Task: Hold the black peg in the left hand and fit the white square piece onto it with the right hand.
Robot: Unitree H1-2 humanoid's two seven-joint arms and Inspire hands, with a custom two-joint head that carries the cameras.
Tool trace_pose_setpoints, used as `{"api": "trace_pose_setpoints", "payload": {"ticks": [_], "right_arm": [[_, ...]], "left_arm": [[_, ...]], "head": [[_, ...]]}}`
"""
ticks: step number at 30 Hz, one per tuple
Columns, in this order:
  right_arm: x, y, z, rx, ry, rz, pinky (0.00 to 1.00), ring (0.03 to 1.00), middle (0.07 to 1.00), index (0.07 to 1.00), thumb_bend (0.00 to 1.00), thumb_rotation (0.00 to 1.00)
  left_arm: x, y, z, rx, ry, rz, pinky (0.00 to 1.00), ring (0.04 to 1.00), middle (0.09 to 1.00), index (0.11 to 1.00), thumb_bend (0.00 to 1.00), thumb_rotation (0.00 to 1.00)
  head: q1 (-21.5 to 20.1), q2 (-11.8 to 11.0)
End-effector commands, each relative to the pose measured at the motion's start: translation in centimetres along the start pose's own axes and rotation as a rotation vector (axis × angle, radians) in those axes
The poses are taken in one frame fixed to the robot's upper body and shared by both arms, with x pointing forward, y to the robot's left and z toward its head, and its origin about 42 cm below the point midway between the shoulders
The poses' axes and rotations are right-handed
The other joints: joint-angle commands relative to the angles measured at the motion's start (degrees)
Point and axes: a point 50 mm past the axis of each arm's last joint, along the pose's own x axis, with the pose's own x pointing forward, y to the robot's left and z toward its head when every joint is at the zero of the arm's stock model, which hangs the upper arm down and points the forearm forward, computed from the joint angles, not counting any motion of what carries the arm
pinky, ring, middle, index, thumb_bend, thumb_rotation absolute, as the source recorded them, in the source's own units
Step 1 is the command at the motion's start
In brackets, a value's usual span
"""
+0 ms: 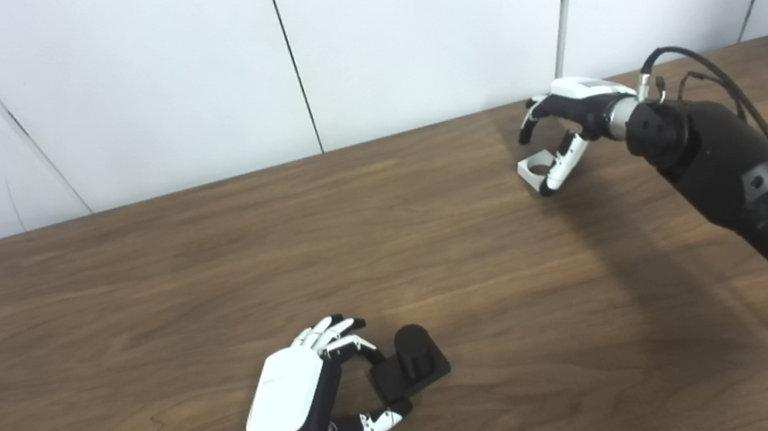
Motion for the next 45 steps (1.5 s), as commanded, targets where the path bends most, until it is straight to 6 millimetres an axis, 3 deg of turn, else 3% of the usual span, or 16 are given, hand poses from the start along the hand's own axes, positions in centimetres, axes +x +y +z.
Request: {"api": "trace_pose_setpoints", "payload": {"ticks": [1,10,24,36,45], "right_arm": [[-0.6,-4.6,1.0,-0.058,-0.039,-0.09,0.96,1.0,0.965,0.713,0.86,0.17],[-0.4,-4.3,1.1,-0.097,-0.03,-0.066,0.94,1.0,0.959,0.702,0.81,0.11],[0.3,-3.6,1.2,-0.096,-0.039,-0.076,0.92,1.0,0.96,0.699,0.83,0.14],[0.2,-3.5,1.1,-0.08,-0.074,-0.111,0.91,1.0,0.943,0.626,0.82,0.11],[0.2,-3.4,1.2,-0.096,-0.076,-0.105,0.9,1.0,0.946,0.639,0.8,0.17]], "left_arm": [[0.4,0.7,0.0,0.023,-0.025,0.029,0.9,0.912,0.851,0.555,0.57,0.36],[0.5,0.6,0.0,0.024,-0.027,0.028,0.9,0.913,0.851,0.555,0.57,0.35],[0.7,0.6,-0.1,0.018,-0.027,0.032,0.92,0.92,0.85,0.553,0.57,0.34],[0.6,0.7,0.2,0.013,-0.031,0.036,0.92,0.917,0.851,0.553,0.57,0.32],[0.6,0.6,0.3,0.017,-0.034,0.039,0.9,0.914,0.846,0.552,0.56,0.34]], "head": [[-0.07,0.02],[-0.01,-0.13],[0.39,-0.52],[0.43,-0.39],[0.51,-0.2]]}}
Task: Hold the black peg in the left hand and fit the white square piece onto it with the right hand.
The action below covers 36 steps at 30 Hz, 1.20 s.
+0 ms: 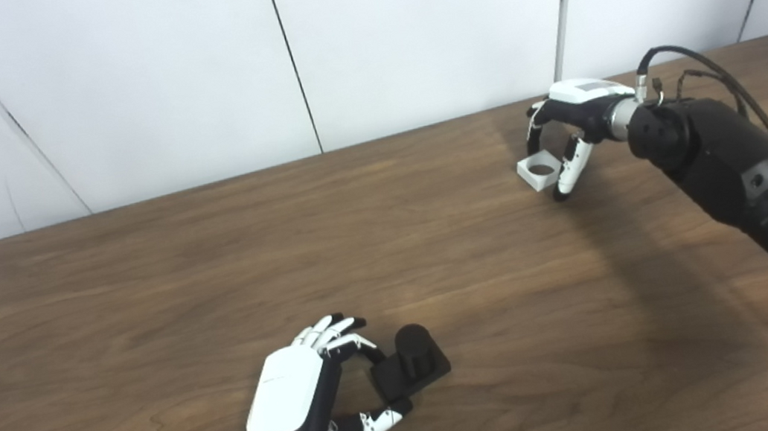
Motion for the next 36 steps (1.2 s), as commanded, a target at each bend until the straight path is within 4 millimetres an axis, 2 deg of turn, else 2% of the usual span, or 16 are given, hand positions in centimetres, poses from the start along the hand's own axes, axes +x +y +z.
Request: {"api": "trace_pose_setpoints", "payload": {"ticks": [1,11,19,21,23,36], "right_arm": [[0.1,-3.4,0.9,-0.028,-0.043,-0.092,0.9,1.0,0.945,0.641,0.81,0.18],[0.1,-2.9,1.0,-0.035,-0.054,-0.095,0.88,0.997,0.938,0.643,0.81,0.17],[-0.2,-2.7,0.8,-0.025,-0.067,-0.101,0.89,0.995,0.93,0.623,0.76,0.15],[-0.2,-2.7,0.7,-0.021,-0.067,-0.104,0.89,0.996,0.926,0.536,0.6,0.15],[-0.2,-2.6,0.7,-0.016,-0.069,-0.107,0.9,0.996,0.924,0.502,0.54,0.14],[-0.1,-2.3,0.6,-0.016,-0.077,-0.122,0.9,0.985,0.917,0.491,0.52,0.14]], "left_arm": [[0.5,0.6,0.2,0.019,-0.03,0.032,0.91,0.915,0.848,0.552,0.56,0.35],[0.4,0.6,0.1,0.02,-0.026,0.034,0.9,0.912,0.845,0.548,0.57,0.33],[0.4,0.7,0.1,0.019,-0.026,0.032,0.91,0.917,0.846,0.551,0.56,0.34],[0.4,0.8,0.2,0.018,-0.027,0.031,0.91,0.916,0.846,0.552,0.56,0.34],[0.4,0.8,0.2,0.019,-0.028,0.031,0.92,0.918,0.847,0.553,0.56,0.34],[0.5,1.0,0.1,0.012,-0.031,0.04,0.91,0.914,0.842,0.552,0.56,0.32]], "head": [[-0.01,0.15],[-0.06,-0.02],[0.01,0.1],[0.0,0.12],[0.05,0.18],[-0.06,0.29]]}}
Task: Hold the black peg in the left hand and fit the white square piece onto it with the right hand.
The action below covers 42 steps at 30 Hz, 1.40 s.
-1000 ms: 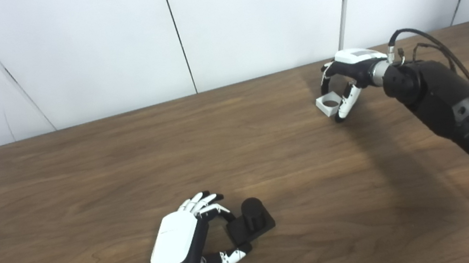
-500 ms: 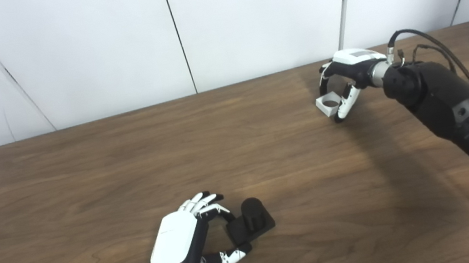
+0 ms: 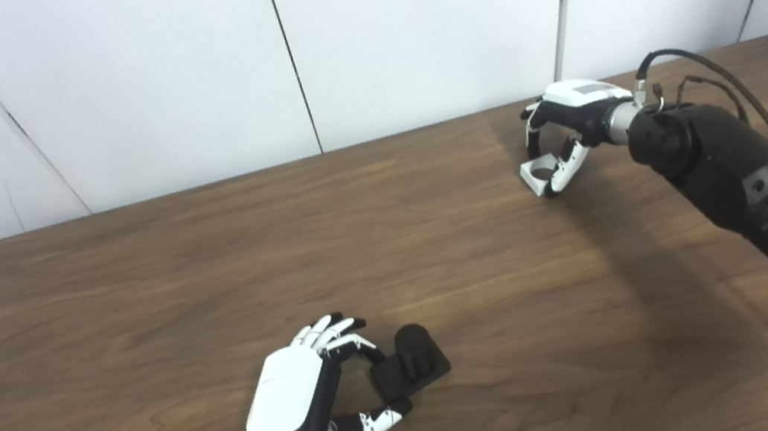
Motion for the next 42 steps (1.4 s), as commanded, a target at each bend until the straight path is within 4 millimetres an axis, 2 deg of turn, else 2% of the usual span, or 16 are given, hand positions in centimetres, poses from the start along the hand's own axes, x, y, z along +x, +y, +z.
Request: {"api": "trace_pose_setpoints", "payload": {"ticks": [1,13,20,31,33,39,42], "right_arm": [[0.1,-2.9,0.5,-0.013,-0.031,-0.081,0.9,0.987,0.916,0.491,0.52,0.14],[0.0,-2.8,0.2,-0.007,-0.032,-0.09,0.9,0.991,0.918,0.49,0.52,0.14],[-1.0,-2.8,0.0,-0.001,-0.046,-0.111,0.9,0.987,0.919,0.49,0.52,0.14],[-4.2,-3.5,0.9,-0.024,-0.123,-0.154,0.91,0.998,0.919,0.49,0.52,0.14],[-5.1,-3.8,1.4,-0.028,-0.146,-0.17,0.91,0.994,0.915,0.489,0.52,0.14],[-7.9,-4.8,3.2,-0.023,-0.21,-0.19,0.9,0.998,0.919,0.49,0.52,0.14],[-9.1,-4.6,4.1,-0.018,-0.223,-0.191,0.9,1.0,0.922,0.49,0.52,0.14]], "left_arm": [[0.5,1.0,0.2,0.013,-0.034,0.042,0.9,0.913,0.841,0.55,0.57,0.31],[0.6,0.9,0.3,0.014,-0.032,0.038,0.92,0.923,0.844,0.551,0.56,0.32],[0.7,0.7,0.3,0.013,-0.033,0.043,0.91,0.918,0.839,0.545,0.57,0.32],[0.9,0.7,0.3,0.02,-0.025,0.037,0.93,0.924,0.844,0.557,0.56,0.34],[0.9,0.8,0.3,0.018,-0.025,0.037,0.93,0.924,0.844,0.558,0.56,0.34],[1.3,1.6,0.3,0.019,-0.038,0.048,0.92,0.916,0.84,0.548,0.57,0.3],[1.3,1.8,0.2,0.011,-0.036,0.05,0.92,0.919,0.843,0.549,0.57,0.3]], "head": [[-0.06,0.02],[0.08,-0.05],[0.13,-0.08],[0.3,0.44],[0.41,0.98],[-0.12,4.52],[-0.12,4.63]]}}
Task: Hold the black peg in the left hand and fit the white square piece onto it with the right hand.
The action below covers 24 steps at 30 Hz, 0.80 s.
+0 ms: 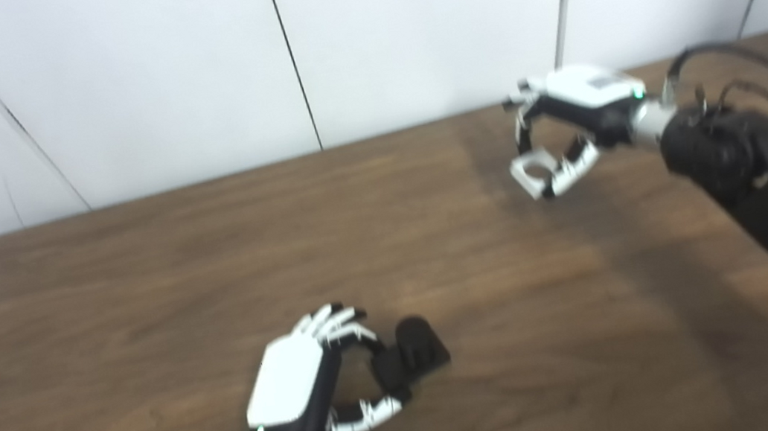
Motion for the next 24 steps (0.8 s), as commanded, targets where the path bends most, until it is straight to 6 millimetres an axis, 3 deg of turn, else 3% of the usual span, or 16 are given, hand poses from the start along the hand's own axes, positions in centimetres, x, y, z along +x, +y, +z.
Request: {"api": "trace_pose_setpoints", "payload": {"ticks": [1,12,24], "right_arm": [[-0.9,-2.0,0.8,-0.012,-0.012,-0.045,0.91,1.0,0.922,0.49,0.52,0.14],[-2.9,-2.0,4.9,-0.031,-0.145,-0.04,0.93,1.0,0.92,0.489,0.53,0.14],[-4.7,-2.4,8.6,-0.022,-0.251,-0.044,0.94,1.0,0.924,0.489,0.53,0.14]], "left_arm": [[0.6,1.5,0.3,0.005,-0.03,0.048,0.92,0.919,0.843,0.549,0.57,0.3],[0.7,2.0,0.9,0.001,-0.038,0.043,0.94,0.932,0.849,0.551,0.56,0.29],[0.7,2.0,1.5,0.022,-0.031,0.039,0.94,0.932,0.849,0.551,0.56,0.32]], "head": [[0.38,1.2],[1.98,4.18],[3.21,4.15]]}}
